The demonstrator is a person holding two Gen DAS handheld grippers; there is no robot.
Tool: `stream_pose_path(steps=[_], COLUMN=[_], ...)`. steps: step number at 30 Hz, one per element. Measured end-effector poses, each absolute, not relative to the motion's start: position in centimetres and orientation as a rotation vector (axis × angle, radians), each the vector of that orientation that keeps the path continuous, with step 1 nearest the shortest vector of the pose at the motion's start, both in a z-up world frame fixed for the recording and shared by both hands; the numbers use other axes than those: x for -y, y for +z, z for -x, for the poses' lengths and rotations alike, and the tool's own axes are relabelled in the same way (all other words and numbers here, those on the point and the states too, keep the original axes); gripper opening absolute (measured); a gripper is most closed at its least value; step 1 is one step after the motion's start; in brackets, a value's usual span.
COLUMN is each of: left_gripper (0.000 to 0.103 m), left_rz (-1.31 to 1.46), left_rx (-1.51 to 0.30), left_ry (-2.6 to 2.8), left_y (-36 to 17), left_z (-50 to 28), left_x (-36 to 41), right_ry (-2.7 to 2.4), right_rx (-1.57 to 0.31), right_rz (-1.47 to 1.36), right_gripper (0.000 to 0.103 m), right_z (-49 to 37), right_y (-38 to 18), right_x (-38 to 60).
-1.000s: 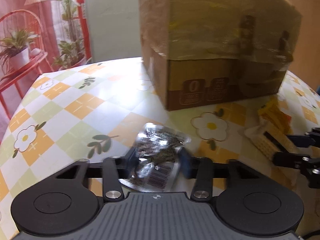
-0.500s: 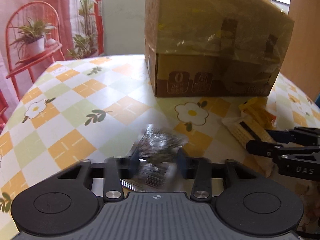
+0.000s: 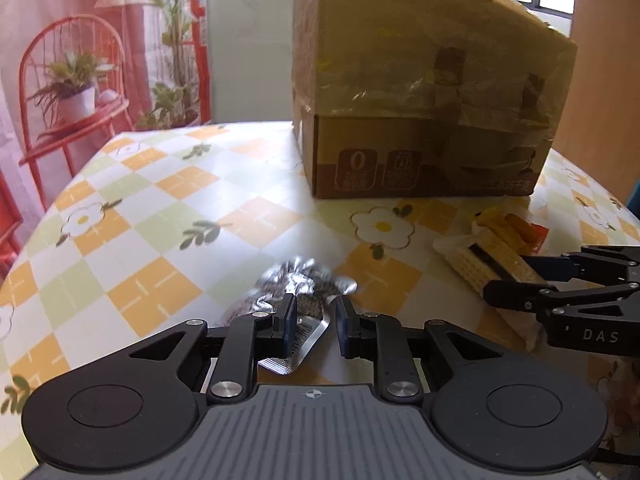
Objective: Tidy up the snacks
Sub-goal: 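Grasp the silver foil packet with the left gripper while the right grasps the cracker packet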
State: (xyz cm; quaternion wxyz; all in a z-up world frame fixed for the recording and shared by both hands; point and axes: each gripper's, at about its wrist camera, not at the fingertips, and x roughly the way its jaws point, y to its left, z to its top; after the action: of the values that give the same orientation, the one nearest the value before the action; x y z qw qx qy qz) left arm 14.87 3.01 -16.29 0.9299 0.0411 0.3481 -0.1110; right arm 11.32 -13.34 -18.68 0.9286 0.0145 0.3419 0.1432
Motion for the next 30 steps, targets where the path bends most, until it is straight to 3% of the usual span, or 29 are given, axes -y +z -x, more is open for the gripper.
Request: stream_pose_path(steps=[3, 14, 17, 19, 26, 30], left_gripper=[0.063, 0.072, 0.058, 0.044, 0.036, 0.02], left_rz=[-0.125, -0.18, -0.165, -0.16, -0.103, -0.076], left_rx=[-0.707, -0.774, -0.763, -0.764, -0.76, -0.728], left_ry=[-0.237, -0.314, -0.341, -0.352, -0.339, -0.338], left_y=[-15.9, -17.5, -17.6, -17.4, -17.3, -16.6], left_z=[-15.5, -18.0, -18.4, -18.6, -18.4, -17.8], left_x=[-2.9, -4.3, -4.8, -4.8, -4.9, -5.0], right_ry=[0.293, 0.298, 0.298, 0.299, 0.303, 0.305], right_rx=[-0.701, -0.706, -0.709, -0.71, -0.711, -0.711], right_rz=[-0.036, -0.042, -0.043, -0.042, -0.05, -0.054], right_gripper=[0.05, 0.05, 0.05, 0.05, 0.05, 0.05], right_z=[-11.3, -11.5, -11.5, -11.5, -11.5, -11.5], right_y=[-18.7, -18.8, -18.8, -18.8, -18.9, -18.9], right_x=[13.5, 13.6, 13.6, 13.6, 13.7, 13.8])
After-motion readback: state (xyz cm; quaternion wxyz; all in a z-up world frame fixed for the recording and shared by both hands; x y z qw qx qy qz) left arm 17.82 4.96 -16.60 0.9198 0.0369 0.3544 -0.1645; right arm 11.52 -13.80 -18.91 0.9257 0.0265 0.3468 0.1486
